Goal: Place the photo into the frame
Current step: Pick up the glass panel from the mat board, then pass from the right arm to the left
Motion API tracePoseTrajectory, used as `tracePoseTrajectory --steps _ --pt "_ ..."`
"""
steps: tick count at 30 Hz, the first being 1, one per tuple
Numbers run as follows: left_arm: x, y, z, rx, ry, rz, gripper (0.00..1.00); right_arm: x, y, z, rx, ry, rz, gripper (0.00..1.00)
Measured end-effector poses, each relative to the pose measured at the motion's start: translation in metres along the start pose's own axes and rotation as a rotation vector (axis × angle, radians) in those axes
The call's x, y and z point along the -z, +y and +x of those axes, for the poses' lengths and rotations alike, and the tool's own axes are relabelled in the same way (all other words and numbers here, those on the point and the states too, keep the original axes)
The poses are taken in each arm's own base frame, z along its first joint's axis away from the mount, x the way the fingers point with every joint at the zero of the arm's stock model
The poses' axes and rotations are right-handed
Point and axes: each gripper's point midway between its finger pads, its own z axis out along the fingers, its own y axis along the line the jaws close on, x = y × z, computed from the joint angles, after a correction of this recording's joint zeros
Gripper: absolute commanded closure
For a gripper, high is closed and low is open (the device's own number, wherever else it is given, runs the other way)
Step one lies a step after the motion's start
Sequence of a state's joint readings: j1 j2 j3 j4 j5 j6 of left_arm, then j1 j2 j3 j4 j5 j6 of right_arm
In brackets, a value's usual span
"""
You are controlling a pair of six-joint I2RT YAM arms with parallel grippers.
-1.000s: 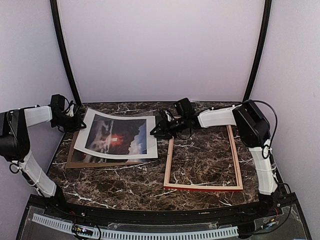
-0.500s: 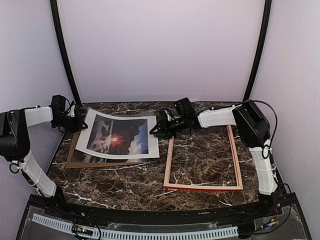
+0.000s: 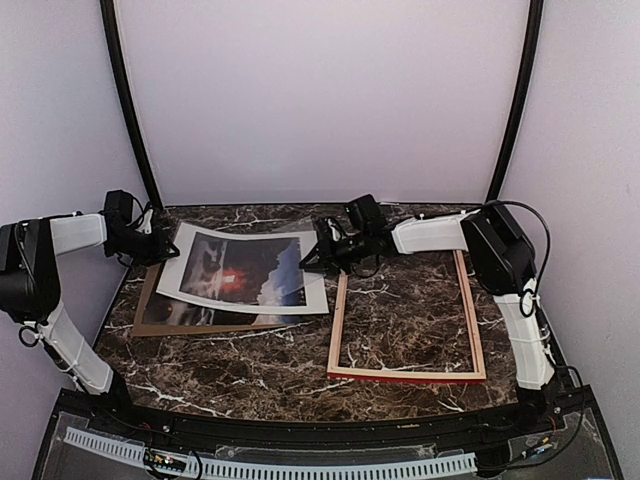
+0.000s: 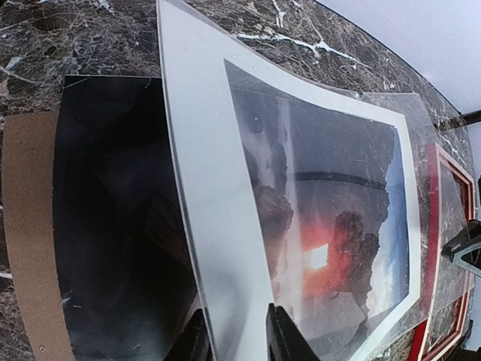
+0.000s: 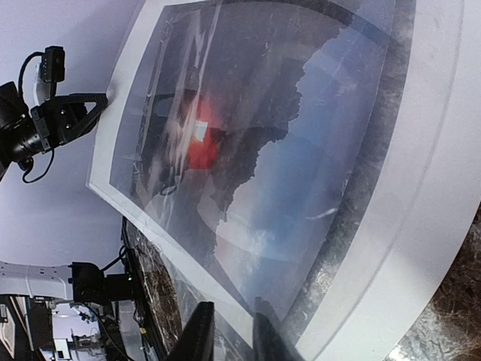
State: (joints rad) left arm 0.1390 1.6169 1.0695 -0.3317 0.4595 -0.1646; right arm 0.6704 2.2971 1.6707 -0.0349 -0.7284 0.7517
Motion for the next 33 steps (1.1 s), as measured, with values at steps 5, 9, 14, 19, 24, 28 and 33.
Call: tracePoseTrajectory --steps 5,9,14,19,24,28,33 --pt "0.000 0.011 0.003 0.007 0.007 -0.064 0.72 0.001 -0.004 0.000 -0.003 -0.002 0.029 1.00" --pt "0.001 0.022 0.005 0.011 0.012 -0.134 0.64 0.001 -0.006 0.000 0.002 -0.002 0.038 1.00" --pt "0.006 0.036 0.002 0.010 0.000 -0.218 0.45 0.008 0.002 -0.001 0.023 -0.008 0.033 1.00" --pt "0.026 0.031 -0.011 -0.017 -0.066 -0.246 0.31 0.035 0.043 -0.009 0.087 -0.039 -0.016 1.00" --pt "0.063 0.004 -0.038 -0.090 -0.206 -0.207 0.22 0.075 0.105 -0.016 0.202 -0.081 -0.112 1.00" --pt "0.086 -0.024 -0.051 -0.163 -0.282 -0.138 0.12 0.097 0.137 -0.008 0.293 -0.073 -0.161 1.00" --pt "0.104 -0.076 -0.056 -0.293 -0.327 -0.013 0.08 0.116 0.145 0.016 0.388 -0.006 -0.138 1.00"
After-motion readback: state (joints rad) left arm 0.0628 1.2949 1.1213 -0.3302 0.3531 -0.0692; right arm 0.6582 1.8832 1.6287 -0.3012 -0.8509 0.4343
